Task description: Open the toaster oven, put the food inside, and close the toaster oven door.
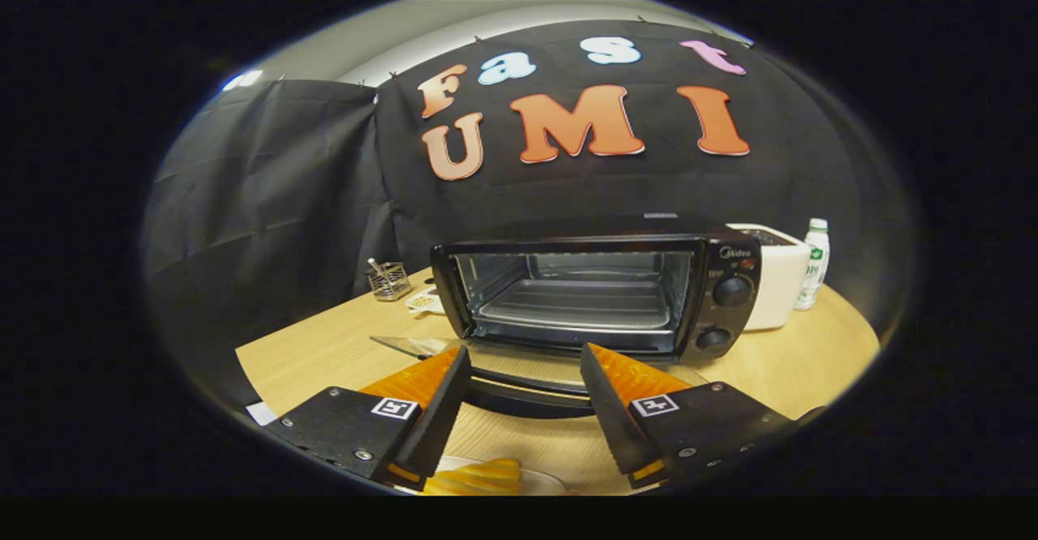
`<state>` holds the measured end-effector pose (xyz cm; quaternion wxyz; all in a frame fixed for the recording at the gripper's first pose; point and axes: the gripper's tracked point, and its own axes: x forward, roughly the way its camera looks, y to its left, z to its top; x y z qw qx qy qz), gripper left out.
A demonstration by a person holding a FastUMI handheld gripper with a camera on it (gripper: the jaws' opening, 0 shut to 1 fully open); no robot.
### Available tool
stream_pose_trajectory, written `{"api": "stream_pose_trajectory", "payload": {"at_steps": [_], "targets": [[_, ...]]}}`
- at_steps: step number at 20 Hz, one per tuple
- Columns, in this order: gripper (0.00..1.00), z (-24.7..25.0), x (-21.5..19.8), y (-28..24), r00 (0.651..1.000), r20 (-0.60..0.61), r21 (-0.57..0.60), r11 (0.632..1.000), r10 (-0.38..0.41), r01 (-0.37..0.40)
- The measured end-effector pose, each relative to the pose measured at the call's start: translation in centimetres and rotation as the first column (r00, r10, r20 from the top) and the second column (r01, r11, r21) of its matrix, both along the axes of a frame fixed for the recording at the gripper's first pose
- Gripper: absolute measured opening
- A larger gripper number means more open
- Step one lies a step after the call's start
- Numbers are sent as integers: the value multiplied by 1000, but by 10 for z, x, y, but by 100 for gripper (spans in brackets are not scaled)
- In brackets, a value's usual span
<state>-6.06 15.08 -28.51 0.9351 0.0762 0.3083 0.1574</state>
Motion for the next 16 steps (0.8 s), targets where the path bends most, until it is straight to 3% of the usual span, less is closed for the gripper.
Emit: {"api": "stream_pose_trajectory", "payload": {"at_steps": [4, 10, 16], "targets": [[81, -35, -18, -6, 991, -136, -9, 1000, -3, 2], [79, -67, -27, -23, 975, -217, -37, 999, -40, 32], [77, -67, -25, -23, 983, -181, -51, 998, -32, 23]]}}
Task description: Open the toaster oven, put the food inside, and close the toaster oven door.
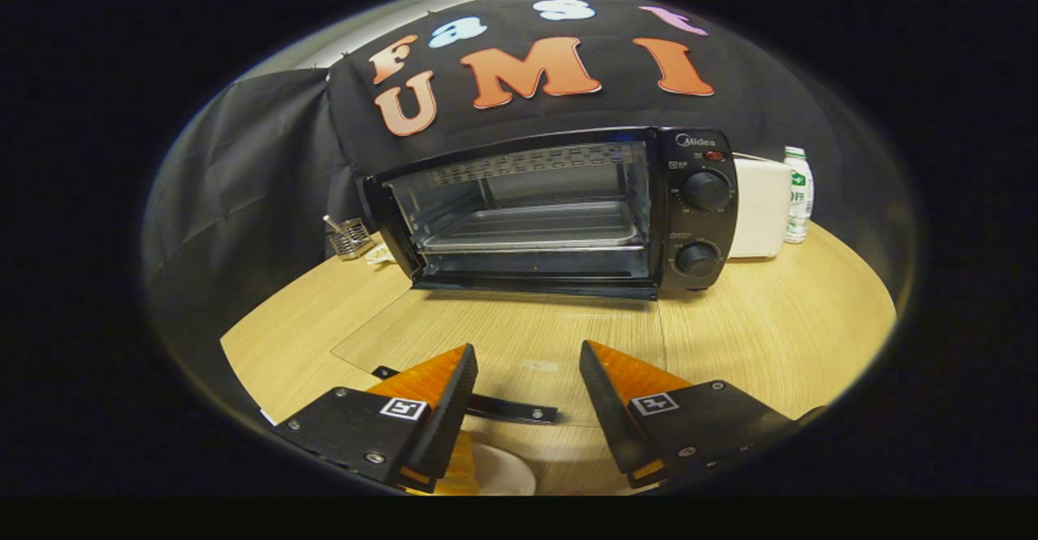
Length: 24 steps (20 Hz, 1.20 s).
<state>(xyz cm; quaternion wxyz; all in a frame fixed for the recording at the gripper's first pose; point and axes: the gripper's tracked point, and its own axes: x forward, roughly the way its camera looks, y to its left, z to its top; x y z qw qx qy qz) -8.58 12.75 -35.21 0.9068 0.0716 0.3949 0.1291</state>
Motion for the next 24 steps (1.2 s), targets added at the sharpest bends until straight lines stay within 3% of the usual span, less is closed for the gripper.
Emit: {"api": "stream_pose_trajectory", "payload": {"at_steps": [6, 9, 13, 18, 24], "targets": [[78, 23, -17, -18, 999, 22, -94, 995, -33, 35], [82, 40, -43, -13, 999, 21, -65, 997, -30, 31], [93, 56, -89, 15, 999, -43, 69, 998, -7, 10], [99, 59, -120, 22, 998, -58, 17, 999, 29, -28], [99, 39, -150, 33, 988, -135, -15, 997, 69, -72]]}}
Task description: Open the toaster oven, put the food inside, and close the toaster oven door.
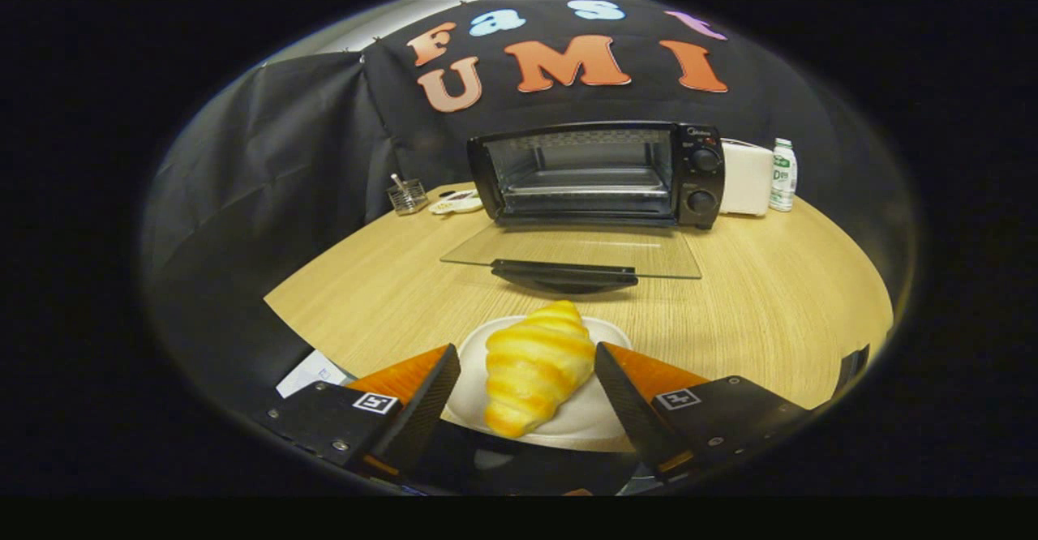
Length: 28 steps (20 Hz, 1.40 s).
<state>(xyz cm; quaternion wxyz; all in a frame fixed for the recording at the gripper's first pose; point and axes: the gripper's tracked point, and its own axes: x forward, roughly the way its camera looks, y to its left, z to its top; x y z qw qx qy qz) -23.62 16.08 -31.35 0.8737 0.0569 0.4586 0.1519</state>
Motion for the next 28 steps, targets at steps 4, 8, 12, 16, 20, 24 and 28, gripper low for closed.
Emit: {"api": "stream_pose_trajectory", "payload": {"at_steps": [4, 8, 12, 16, 20, 24, 28], "targets": [[99, -16, -10, 1, 998, -57, -20, 1000, -23, 22], [98, -21, -12, 1, 999, -37, -61, 998, -5, 2], [80, -23, -13, 1, 999, -47, -63, 998, 11, -14], [69, -24, -9, -17, 999, -50, -67, 998, -5, 1], [67, -14, -10, -18, 999, -30, -23, 1000, 20, -21], [67, 7, 2, -9, 1000, 17, 74, 997, 16, -18], [67, 26, 24, 4, 999, 45, 211, 977, -29, 19]]}}
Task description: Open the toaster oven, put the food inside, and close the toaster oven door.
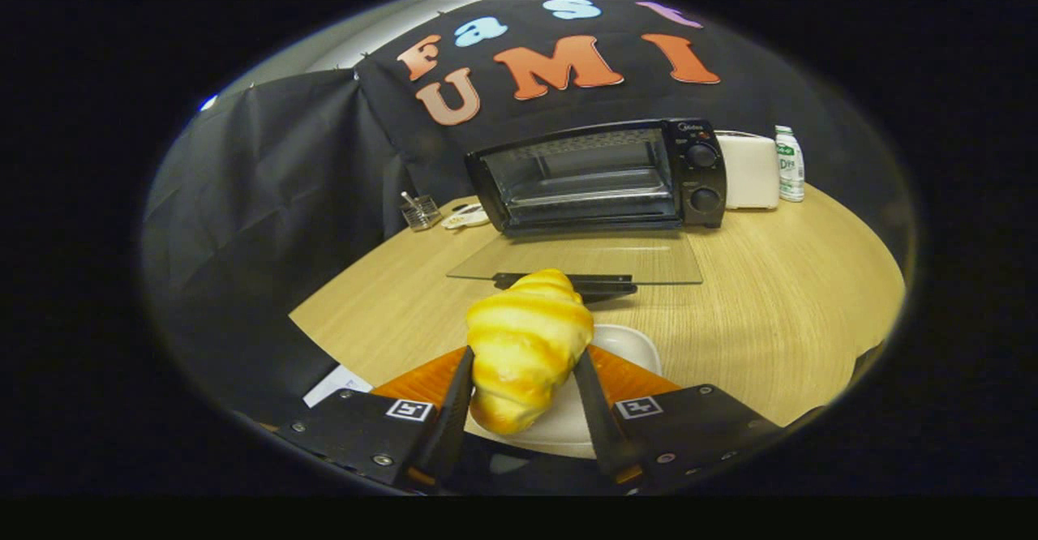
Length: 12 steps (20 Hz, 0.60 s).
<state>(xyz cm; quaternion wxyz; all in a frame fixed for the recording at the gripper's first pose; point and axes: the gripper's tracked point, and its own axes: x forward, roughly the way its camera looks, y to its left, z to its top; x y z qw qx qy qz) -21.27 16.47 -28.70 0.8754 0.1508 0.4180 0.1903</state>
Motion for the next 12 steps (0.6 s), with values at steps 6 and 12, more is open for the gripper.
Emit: {"api": "stream_pose_trajectory", "payload": {"at_steps": [6, 12], "targets": [[67, 20, 56, 16, 994, 20, 214, 972, -105, 98], [66, 25, 121, 25, 980, -6, 330, 925, -197, 188]]}}
